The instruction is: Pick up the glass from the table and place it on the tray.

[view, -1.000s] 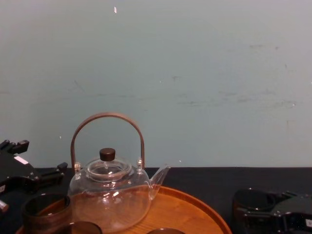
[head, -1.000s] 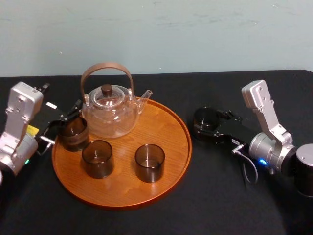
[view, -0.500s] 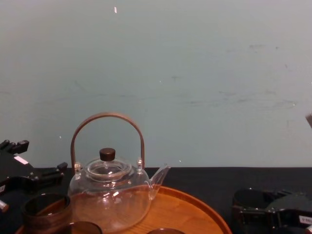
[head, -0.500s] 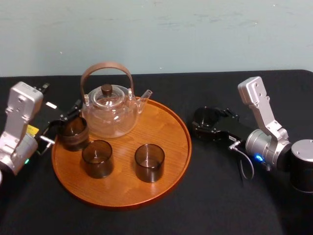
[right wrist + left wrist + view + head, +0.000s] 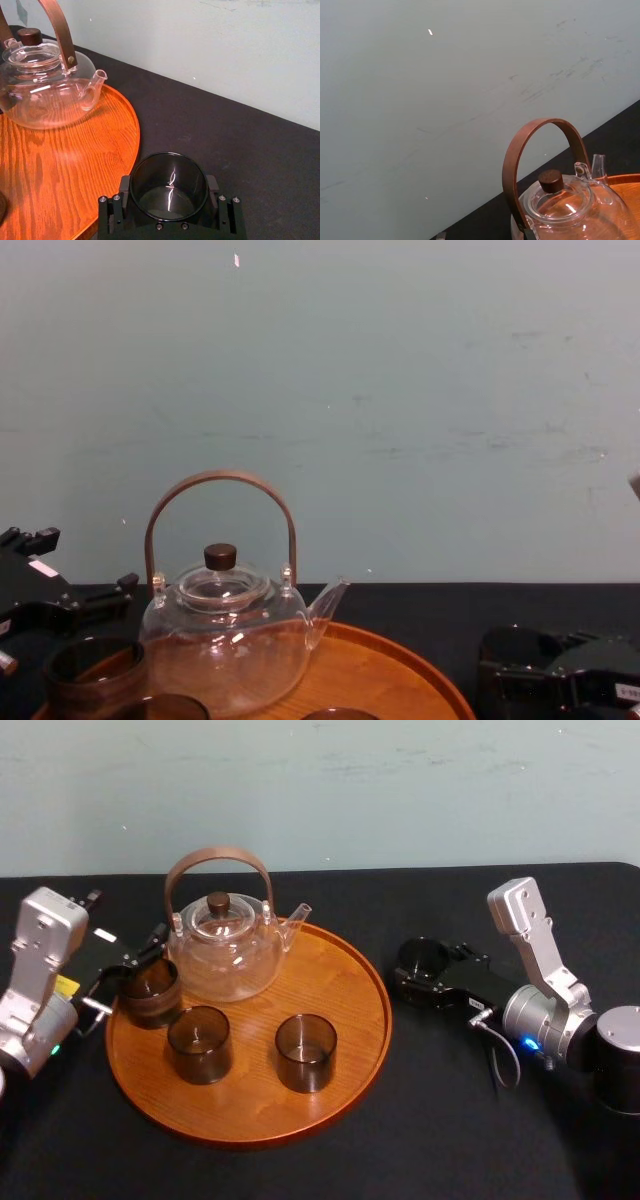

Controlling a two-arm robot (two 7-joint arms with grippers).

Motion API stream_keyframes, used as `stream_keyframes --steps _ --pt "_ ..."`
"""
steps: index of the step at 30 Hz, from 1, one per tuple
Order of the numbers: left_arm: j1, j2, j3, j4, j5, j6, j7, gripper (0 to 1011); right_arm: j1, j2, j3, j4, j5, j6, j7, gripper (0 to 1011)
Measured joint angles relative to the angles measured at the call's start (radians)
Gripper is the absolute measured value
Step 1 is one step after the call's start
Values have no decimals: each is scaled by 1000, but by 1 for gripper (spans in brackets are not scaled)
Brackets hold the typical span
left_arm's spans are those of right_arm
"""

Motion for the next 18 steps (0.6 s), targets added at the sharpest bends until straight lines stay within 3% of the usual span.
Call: stream_keyframes --steps 18 --pt "0 0 0 0 0 0 0 1001 -7 4 6 -17 5 -1 2 903"
